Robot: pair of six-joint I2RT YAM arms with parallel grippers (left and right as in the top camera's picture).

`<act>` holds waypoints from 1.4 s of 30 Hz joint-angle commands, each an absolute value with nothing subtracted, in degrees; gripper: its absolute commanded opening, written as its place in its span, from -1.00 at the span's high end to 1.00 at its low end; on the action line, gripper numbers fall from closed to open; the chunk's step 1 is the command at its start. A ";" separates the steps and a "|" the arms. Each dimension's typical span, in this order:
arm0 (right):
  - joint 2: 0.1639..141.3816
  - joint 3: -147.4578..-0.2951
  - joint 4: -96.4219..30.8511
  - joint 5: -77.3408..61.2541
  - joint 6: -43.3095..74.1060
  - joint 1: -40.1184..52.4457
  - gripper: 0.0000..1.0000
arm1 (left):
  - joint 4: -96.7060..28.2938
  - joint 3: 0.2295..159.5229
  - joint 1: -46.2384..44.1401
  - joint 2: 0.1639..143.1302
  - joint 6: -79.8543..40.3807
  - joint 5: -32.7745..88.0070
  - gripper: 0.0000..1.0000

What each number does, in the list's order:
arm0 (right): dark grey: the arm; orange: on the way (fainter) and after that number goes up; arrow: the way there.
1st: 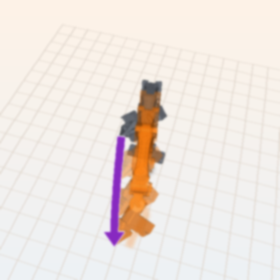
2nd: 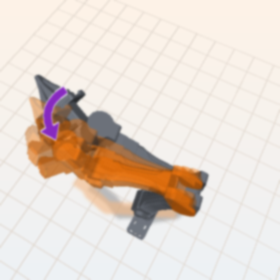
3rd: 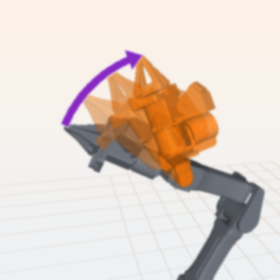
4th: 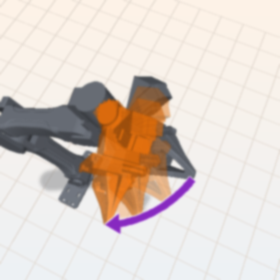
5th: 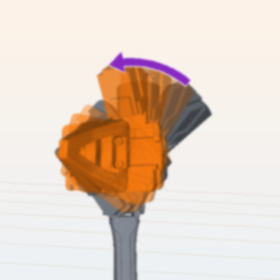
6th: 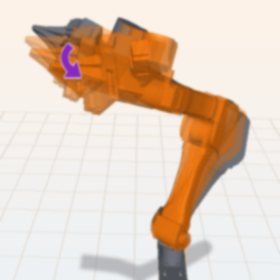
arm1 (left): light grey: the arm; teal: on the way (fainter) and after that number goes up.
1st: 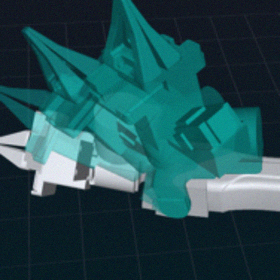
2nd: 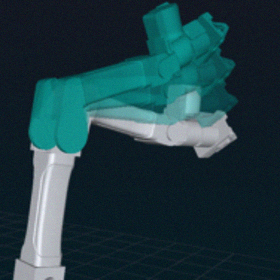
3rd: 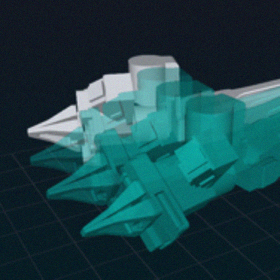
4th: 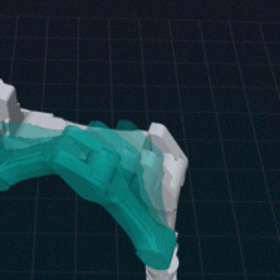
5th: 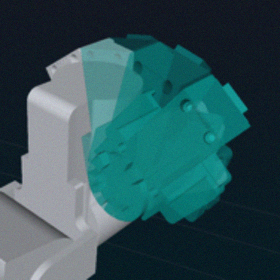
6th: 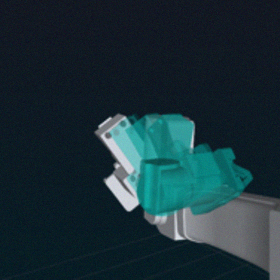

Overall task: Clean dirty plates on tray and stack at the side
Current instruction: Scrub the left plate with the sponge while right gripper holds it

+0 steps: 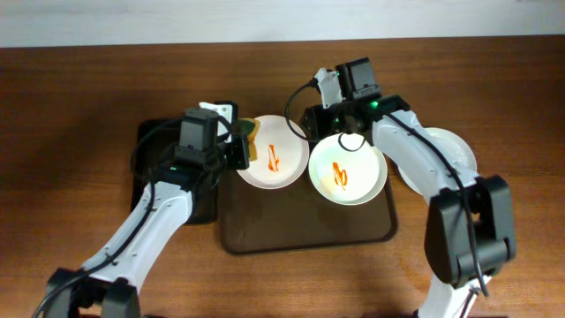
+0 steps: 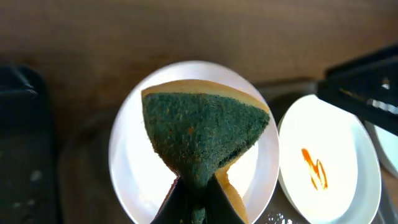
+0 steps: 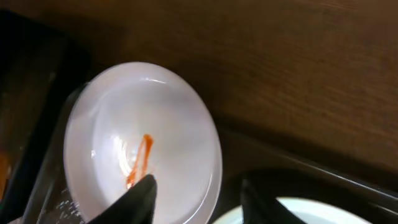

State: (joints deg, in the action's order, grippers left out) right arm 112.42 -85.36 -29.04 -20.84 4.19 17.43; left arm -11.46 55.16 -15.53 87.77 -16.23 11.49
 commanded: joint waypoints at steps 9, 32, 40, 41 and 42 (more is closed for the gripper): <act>122.78 -86.11 -27.94 -20.51 8.01 17.98 0.38 | -11.16 56.62 -16.14 94.94 -18.79 12.49 1.00; 122.89 -86.11 -29.58 -20.49 9.96 20.29 0.92 | -0.75 56.40 -20.01 105.32 -34.52 27.99 1.00; 122.89 -86.11 -29.76 -20.51 9.96 20.29 0.92 | -2.37 56.40 -20.10 106.76 -35.20 21.74 1.00; 122.89 -86.11 -29.76 -20.51 9.96 20.29 0.92 | -2.22 56.40 -20.10 107.90 -35.14 21.30 1.00; 122.89 -86.11 -29.76 -20.51 9.96 20.29 0.92 | -1.93 56.40 -20.01 109.32 -35.14 20.91 1.00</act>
